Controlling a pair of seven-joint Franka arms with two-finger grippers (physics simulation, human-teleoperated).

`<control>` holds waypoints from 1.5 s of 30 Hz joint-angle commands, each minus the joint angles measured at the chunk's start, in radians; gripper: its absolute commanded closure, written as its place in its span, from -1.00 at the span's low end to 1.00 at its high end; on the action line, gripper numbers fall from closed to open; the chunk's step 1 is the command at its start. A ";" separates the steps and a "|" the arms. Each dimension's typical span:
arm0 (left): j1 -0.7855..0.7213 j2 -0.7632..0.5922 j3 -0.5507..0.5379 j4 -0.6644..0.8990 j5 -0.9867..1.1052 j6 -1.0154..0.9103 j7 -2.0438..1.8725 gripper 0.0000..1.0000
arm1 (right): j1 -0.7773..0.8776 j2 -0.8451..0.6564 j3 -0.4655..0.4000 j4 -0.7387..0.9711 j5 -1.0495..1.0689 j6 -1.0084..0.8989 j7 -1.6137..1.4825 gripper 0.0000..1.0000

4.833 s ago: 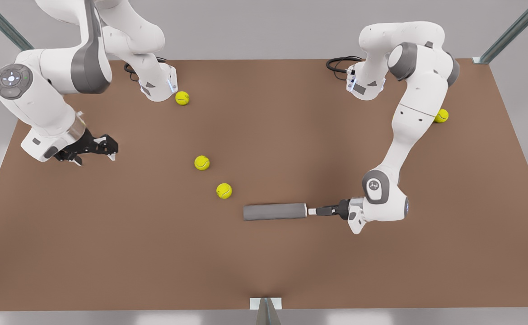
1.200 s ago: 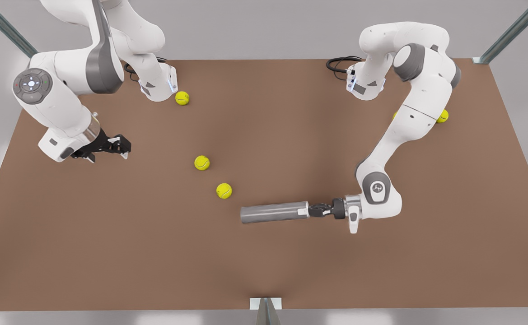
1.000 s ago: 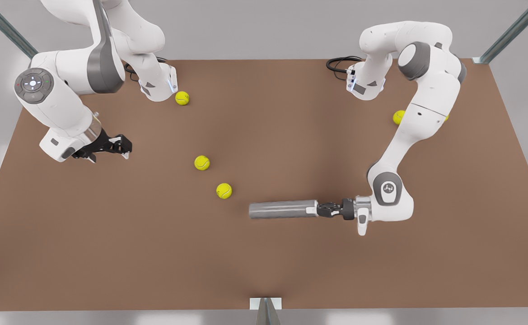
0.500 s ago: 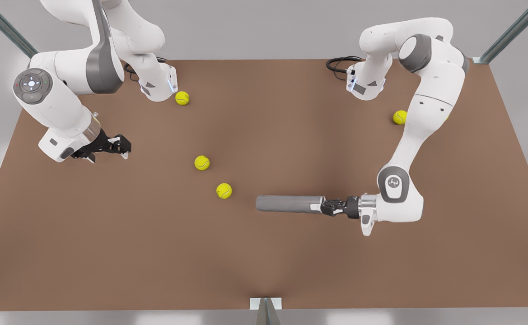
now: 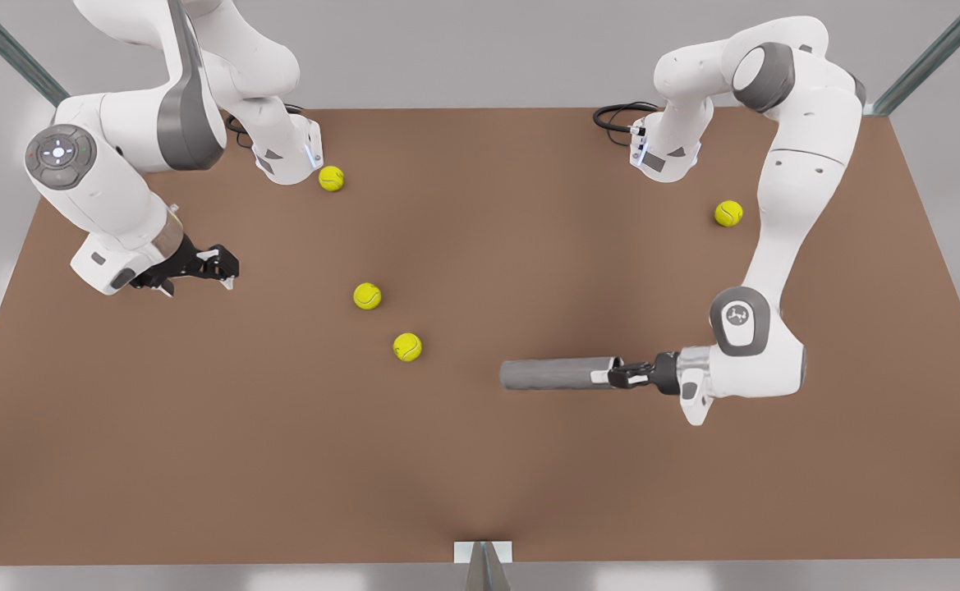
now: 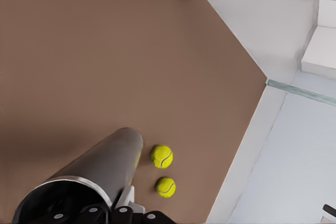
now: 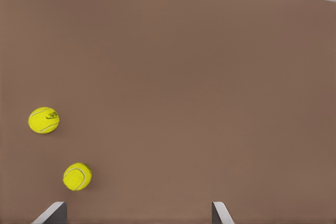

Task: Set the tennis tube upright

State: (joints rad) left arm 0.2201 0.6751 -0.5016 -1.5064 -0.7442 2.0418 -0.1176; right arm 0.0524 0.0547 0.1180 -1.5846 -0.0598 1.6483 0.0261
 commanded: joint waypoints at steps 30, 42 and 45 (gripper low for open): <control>0.007 -0.204 0.000 -0.023 0.655 -0.084 -0.217 0.57 | -0.006 0.007 0.000 0.000 0.000 -0.001 -0.002 -1.00; -0.013 -0.195 -0.011 -0.015 1.013 -0.124 -0.290 0.57 | -0.005 0.005 0.000 0.000 0.000 -0.005 -0.002 -1.00; -0.013 -0.187 -0.009 -0.015 1.013 -0.123 -0.290 0.57 | -0.005 0.005 0.000 0.000 0.000 -0.007 -0.002 -1.00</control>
State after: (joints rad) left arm 0.2072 0.4909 -0.5121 -1.5203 0.2494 1.9189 -0.4082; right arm 0.0487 0.0599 0.1180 -1.5846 -0.0594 1.6415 0.0245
